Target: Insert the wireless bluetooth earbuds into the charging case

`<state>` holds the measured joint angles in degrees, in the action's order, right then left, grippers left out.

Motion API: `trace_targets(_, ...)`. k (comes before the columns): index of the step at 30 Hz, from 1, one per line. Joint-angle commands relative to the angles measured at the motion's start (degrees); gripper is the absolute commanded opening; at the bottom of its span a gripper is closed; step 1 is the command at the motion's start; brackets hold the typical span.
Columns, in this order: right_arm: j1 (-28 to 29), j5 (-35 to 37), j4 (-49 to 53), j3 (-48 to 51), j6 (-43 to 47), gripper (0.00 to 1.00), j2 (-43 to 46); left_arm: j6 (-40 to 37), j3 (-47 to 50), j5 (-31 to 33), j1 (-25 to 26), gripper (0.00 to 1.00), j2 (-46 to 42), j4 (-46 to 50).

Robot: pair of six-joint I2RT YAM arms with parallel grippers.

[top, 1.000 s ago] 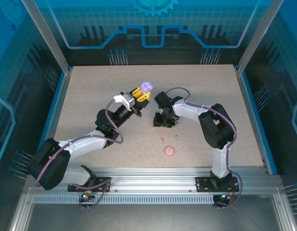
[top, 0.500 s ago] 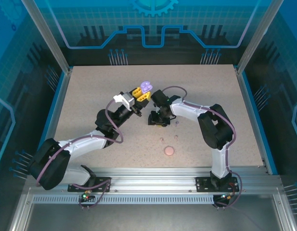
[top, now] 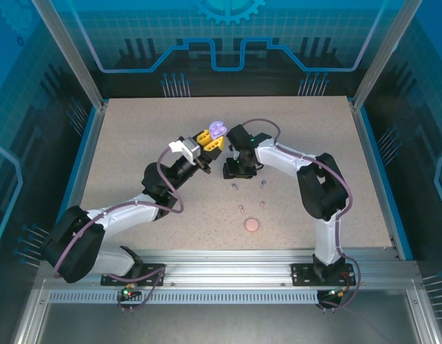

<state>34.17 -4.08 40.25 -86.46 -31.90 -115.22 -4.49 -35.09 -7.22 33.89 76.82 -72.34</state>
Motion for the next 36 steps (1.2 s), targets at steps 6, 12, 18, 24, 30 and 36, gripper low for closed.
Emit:
trace_targets(6, 1.2, 1.3, 6.0, -2.6, 9.5, 0.44, -4.1, 0.0, -1.4, 0.9, -0.4, 0.00, -0.5, -1.0)
trace_targets(12, 2.6, 3.3, 7.0, -4.4, 10.7, 0.43, -6.4, 0.1, -1.5, 0.9, -0.4, 0.00, -0.4, -1.0)
trace_targets(18, 3.7, 5.9, 8.4, -5.7, 11.4, 0.40, -8.2, 0.2, -1.5, 0.9, -0.4, 0.00, -0.4, -1.0)
trace_targets(24, 4.7, 8.3, 9.0, -6.2, 11.4, 0.38, -9.5, 0.3, -1.5, 0.9, -0.4, 0.00, -0.4, -0.9)
trace_targets(30, 5.1, 9.5, 9.7, -6.9, 11.8, 0.34, -10.6, 0.3, -1.5, 0.9, -0.5, 0.00, -0.3, -0.9)
trace_targets(36, 5.2, 9.3, 9.5, -6.1, 11.8, 0.22, -9.8, 0.4, -1.8, 1.0, -0.5, 0.00, -0.1, -0.9)
